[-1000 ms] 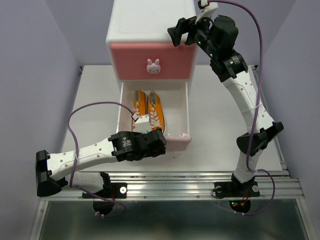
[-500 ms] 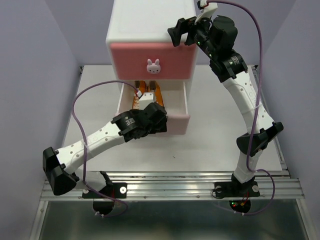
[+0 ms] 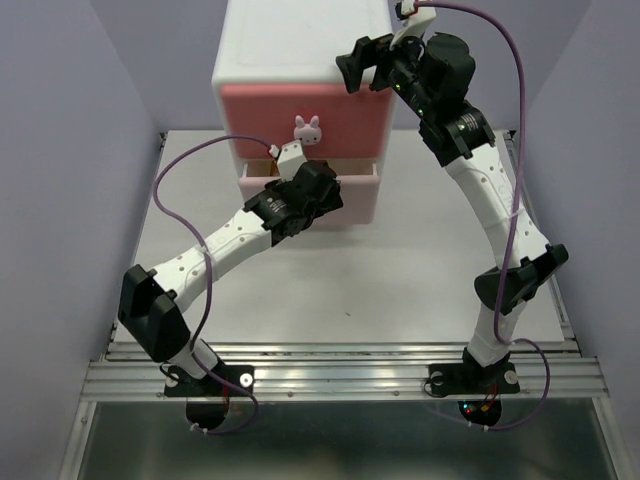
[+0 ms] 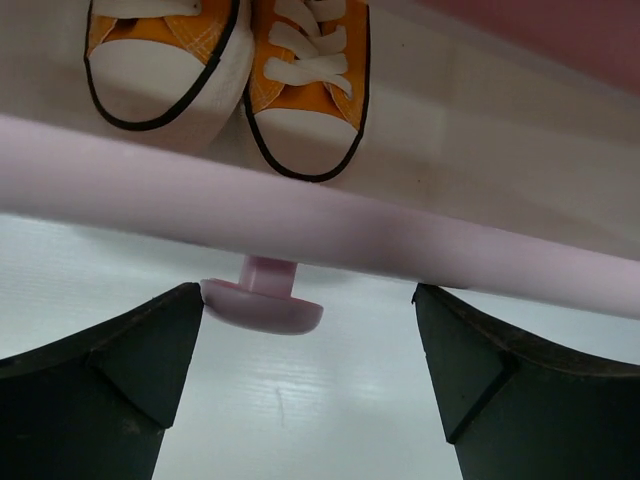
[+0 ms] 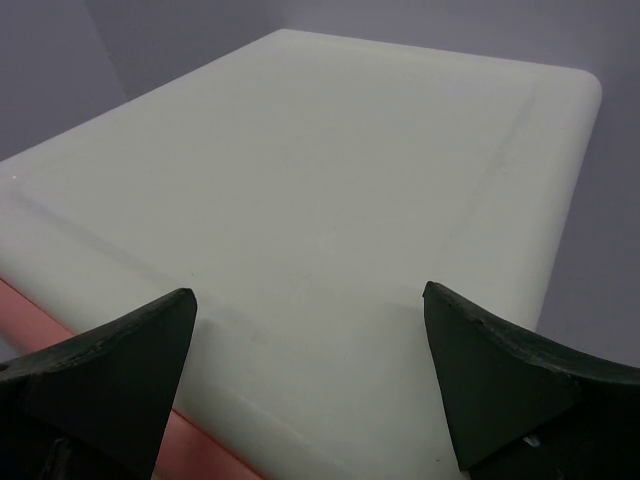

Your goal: Place and organize the shoes in the shoe cabinet

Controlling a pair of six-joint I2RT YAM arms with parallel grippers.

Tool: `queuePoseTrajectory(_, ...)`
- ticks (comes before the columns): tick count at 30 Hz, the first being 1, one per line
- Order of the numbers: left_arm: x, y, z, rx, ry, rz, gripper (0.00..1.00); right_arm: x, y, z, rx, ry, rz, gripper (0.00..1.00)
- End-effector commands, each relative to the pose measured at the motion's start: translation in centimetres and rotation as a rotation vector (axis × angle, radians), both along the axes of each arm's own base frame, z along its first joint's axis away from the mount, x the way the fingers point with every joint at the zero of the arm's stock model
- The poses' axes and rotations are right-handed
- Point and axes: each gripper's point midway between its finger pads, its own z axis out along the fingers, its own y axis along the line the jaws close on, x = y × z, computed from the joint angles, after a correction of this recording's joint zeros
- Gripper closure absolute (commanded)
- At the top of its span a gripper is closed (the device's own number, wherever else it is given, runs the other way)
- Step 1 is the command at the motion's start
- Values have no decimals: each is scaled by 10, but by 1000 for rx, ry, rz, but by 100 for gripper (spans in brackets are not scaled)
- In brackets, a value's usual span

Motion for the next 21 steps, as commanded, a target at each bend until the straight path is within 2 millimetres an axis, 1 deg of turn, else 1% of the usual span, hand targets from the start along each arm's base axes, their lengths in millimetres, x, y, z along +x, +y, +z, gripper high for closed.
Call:
queuePoseTrajectory(1, 70, 6, 37, -101, -161, 171, 1, 0, 0, -127, -133, 399, -36, 0)
queuePoseTrajectory(2, 78, 6, 48, -122, -182, 187, 1, -1, -5, -122, -124, 389, -61, 0)
queuePoseTrajectory(4, 89, 11, 53, -133, -196, 234, 1, -3, -7, -121, -117, 389, -66, 0)
queuePoseTrajectory(5, 98, 14, 57, -158, -207, 272, 1, -6, -8, -121, -105, 392, -66, 0)
queuePoseTrajectory(7, 106, 17, 58, -179, -213, 309, 1, -10, -8, -118, -87, 393, -63, 0)
queuePoseTrajectory(8, 108, 21, 61, -193, -217, 332, 1, -11, -7, -120, -74, 402, -58, 0)
queuePoseTrajectory(9, 112, 23, 69, -261, -228, 384, 1, -15, -8, -115, -58, 397, -54, 0)
queuePoseTrajectory(10, 112, 26, 69, -286, -223, 416, 1, -17, -8, -115, -46, 397, -53, 0)
queuePoseTrajectory(11, 112, 30, 74, -315, -238, 448, 1, -18, -7, -111, -25, 386, -46, 0)
queuePoseTrajectory(12, 112, 40, 77, -322, -258, 505, 1, -19, -7, -109, -12, 385, -44, 0)
queuePoseTrajectory(13, 108, 45, 74, -407, -244, 589, 1, -21, -7, -107, 7, 383, -45, 0)
queuePoseTrajectory(14, 108, 50, 73, -450, -241, 633, 1, -24, -2, -106, 7, 383, -10, 0)
queuePoseTrajectory(15, 106, 54, 63, -482, -225, 671, 1, -27, 1, -105, 8, 383, 15, 0)
queuePoseTrajectory(16, 109, 53, 66, -560, -243, 697, 1, -27, 2, -102, 13, 381, 20, 0)
queuePoseTrajectory(17, 108, 53, 63, -576, -250, 696, 1, -26, 4, -105, 7, 388, 24, 0)
queuePoseTrajectory(18, 110, 51, 66, -614, -257, 703, 1, -25, 3, -102, 7, 383, 21, 0)
queuePoseTrajectory(20, 113, 50, 63, -617, -251, 705, 1, -24, 4, -106, -7, 389, 22, 0)
queuePoseTrajectory(21, 116, 49, 66, -612, -252, 688, 1, -24, 5, -104, -4, 388, 30, 0)
